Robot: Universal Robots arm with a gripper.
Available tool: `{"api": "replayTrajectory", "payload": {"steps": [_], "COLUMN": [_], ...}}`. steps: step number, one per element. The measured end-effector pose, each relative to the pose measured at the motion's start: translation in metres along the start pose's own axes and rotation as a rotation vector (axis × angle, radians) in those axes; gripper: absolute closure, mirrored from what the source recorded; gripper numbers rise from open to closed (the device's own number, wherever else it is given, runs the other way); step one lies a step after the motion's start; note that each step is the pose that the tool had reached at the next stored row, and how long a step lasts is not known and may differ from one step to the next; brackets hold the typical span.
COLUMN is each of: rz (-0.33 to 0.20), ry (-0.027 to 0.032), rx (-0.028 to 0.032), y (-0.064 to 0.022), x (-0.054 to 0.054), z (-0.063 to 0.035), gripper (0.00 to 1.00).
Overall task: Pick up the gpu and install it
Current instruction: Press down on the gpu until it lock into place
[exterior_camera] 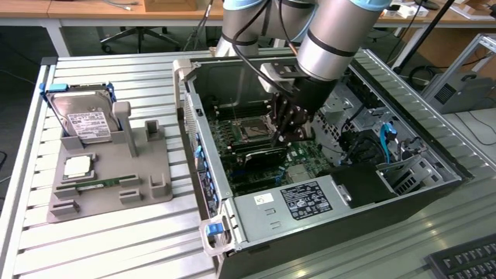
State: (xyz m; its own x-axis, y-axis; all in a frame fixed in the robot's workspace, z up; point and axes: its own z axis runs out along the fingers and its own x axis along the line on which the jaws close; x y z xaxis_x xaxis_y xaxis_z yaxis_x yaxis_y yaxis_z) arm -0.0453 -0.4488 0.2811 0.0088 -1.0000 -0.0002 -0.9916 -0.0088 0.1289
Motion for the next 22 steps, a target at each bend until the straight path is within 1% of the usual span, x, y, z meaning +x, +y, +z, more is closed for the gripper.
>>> {"api": "replayTrajectory", "payload": {"steps": [4,5,20,22], "rz": [0.0,0.0,0.0,0.0], "ry": [-0.0003,-0.0002,-0.0003,-0.0003], "rx": [0.0001,0.0001,0.0001,0.0001], "y": [0.0011,0.0012,0.0013,0.0015], "x": [0.0,0.0,0.0,0.0], "z": [-0.0084,-0.0092,-0.0096,-0.0118], "gripper": [0.9,0.9,0.9,0.9]}}
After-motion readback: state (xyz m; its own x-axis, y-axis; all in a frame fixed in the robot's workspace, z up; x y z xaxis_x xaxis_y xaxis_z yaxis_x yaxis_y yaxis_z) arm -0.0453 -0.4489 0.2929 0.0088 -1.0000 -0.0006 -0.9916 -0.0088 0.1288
